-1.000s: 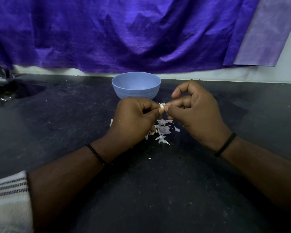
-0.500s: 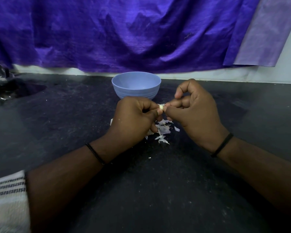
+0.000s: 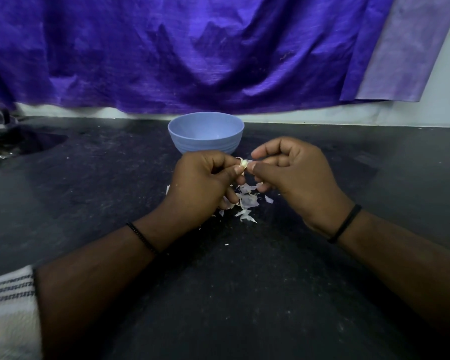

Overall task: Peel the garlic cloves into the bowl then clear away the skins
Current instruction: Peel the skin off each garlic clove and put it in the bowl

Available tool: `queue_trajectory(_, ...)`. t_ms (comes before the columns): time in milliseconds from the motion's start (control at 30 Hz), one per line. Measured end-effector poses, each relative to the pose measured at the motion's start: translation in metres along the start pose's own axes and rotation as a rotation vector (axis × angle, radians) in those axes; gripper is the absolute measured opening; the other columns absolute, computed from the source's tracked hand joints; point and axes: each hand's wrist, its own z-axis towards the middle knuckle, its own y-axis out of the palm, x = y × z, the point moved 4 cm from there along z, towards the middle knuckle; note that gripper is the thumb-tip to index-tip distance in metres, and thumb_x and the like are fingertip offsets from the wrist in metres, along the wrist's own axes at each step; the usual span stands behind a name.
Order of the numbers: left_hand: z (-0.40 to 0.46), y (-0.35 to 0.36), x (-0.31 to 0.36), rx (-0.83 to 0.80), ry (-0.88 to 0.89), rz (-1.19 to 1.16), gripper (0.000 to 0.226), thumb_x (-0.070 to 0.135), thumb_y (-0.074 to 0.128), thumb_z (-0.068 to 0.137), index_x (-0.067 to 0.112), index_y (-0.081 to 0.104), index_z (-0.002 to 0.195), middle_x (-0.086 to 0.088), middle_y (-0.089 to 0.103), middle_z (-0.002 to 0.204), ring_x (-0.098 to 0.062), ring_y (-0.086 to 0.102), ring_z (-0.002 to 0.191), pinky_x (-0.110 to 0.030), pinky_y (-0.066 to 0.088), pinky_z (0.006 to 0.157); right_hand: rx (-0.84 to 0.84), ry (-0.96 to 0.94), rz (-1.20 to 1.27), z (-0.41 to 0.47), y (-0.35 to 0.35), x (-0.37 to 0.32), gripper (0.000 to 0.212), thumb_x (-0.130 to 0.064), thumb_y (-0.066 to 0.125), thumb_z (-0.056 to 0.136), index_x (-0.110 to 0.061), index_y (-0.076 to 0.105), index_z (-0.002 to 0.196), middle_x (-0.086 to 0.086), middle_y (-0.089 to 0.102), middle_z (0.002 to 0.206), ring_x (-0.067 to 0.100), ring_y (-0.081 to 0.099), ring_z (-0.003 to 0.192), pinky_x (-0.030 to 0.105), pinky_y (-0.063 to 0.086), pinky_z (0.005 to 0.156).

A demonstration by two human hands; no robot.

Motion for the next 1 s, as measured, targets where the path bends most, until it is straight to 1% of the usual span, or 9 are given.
queue_trajectory(100,-0.0002,0.0001,0.0000,0.006,0.008,0.013,0.011,0.008,0.065,0.094,0.012,0.074,0.088,-0.008,0.072,0.074,-0.018,0.063,0.049,-0.023,0.047,0.042,0.014,-0.001,-0.037,-0.0003,-0.0007,0.0010,0.008,-0.017,0.079,0.083,-0.012,0.073,0.086,0.005,0.073,0.069,0.013,0.065,0.059,0.029,0.055,0.056)
queue_trajectory(167,-0.0003,0.0004,0.0000,0.010,0.014,0.020,0.012,0.007,0.065,0.093,0.013,0.074,0.088,-0.008,0.072,0.074,-0.018,0.063,0.049,-0.023,0.047,0.042,0.009,-0.004,-0.056,-0.0007,-0.0010,0.0012,0.007,-0.019,0.078,0.083,-0.013,0.075,0.082,0.007,0.073,0.070,0.012,0.064,0.060,0.028,0.054,0.054)
queue_trajectory(367,-0.0011,0.0010,-0.0001,0.007,0.037,0.047,0.011,0.009,0.066,0.093,0.012,0.074,0.085,-0.007,0.072,0.074,-0.018,0.064,0.049,-0.025,0.049,0.043,-0.032,0.005,-0.082,-0.0002,0.0026,0.0020,0.006,-0.013,0.074,0.085,-0.013,0.076,0.080,0.001,0.075,0.070,0.009,0.063,0.061,0.024,0.050,0.052)
queue_trajectory(500,-0.0016,0.0013,0.0000,0.001,0.044,0.062,0.011,0.009,0.066,0.093,0.009,0.074,0.087,-0.007,0.072,0.074,-0.019,0.065,0.049,-0.026,0.050,0.042,-0.045,0.013,-0.082,-0.0005,0.0043,0.0021,0.007,-0.009,0.070,0.086,-0.011,0.074,0.081,0.006,0.075,0.072,0.014,0.061,0.062,0.024,0.049,0.051)
queue_trajectory(633,-0.0019,0.0018,0.0010,-0.010,0.055,0.054,0.010,0.009,0.065,0.093,0.008,0.074,0.089,-0.008,0.072,0.073,-0.019,0.064,0.048,-0.026,0.050,0.042,-0.053,0.000,-0.096,-0.0003,0.0057,0.0020,0.012,-0.010,0.069,0.084,-0.014,0.073,0.074,0.010,0.073,0.070,0.021,0.056,0.061,0.035,0.047,0.056)
queue_trajectory(700,-0.0021,0.0019,0.0009,-0.028,0.059,0.062,0.010,0.010,0.065,0.094,0.008,0.074,0.090,-0.009,0.072,0.069,-0.018,0.062,0.046,-0.026,0.050,0.043,-0.052,-0.005,-0.118,0.0000,0.0055,0.0025,0.009,-0.013,0.070,0.083,-0.014,0.072,0.074,0.010,0.072,0.069,0.019,0.056,0.059,0.036,0.047,0.058)
queue_trajectory(767,-0.0023,0.0031,0.0012,-0.053,0.056,0.060,0.011,0.010,0.064,0.094,0.008,0.074,0.091,-0.007,0.071,0.068,-0.016,0.062,0.046,-0.025,0.049,0.042,-0.051,-0.009,-0.132,-0.0003,0.0051,0.0027,0.006,-0.014,0.070,0.082,-0.012,0.070,0.076,0.007,0.072,0.068,0.013,0.056,0.057,0.034,0.049,0.057)
queue_trajectory(900,-0.0017,0.0058,0.0010,-0.102,0.020,0.011,0.013,0.007,0.059,0.097,0.006,0.073,0.097,-0.008,0.073,0.080,-0.021,0.064,0.052,-0.026,0.048,0.040,-0.049,-0.028,-0.148,-0.0006,0.0045,0.0029,0.004,-0.014,0.068,0.079,-0.011,0.068,0.077,0.001,0.073,0.068,0.005,0.060,0.057,0.027,0.051,0.056)
queue_trajectory(1000,-0.0012,0.0060,0.0004,-0.125,-0.002,-0.044,0.018,0.010,0.056,0.099,0.002,0.072,0.100,-0.011,0.073,0.082,-0.024,0.063,0.054,-0.027,0.047,0.041,-0.041,-0.079,-0.218,0.0006,0.0025,0.0022,0.005,-0.015,0.070,0.080,-0.011,0.067,0.077,0.001,0.073,0.070,0.005,0.062,0.057,0.030,0.055,0.058)
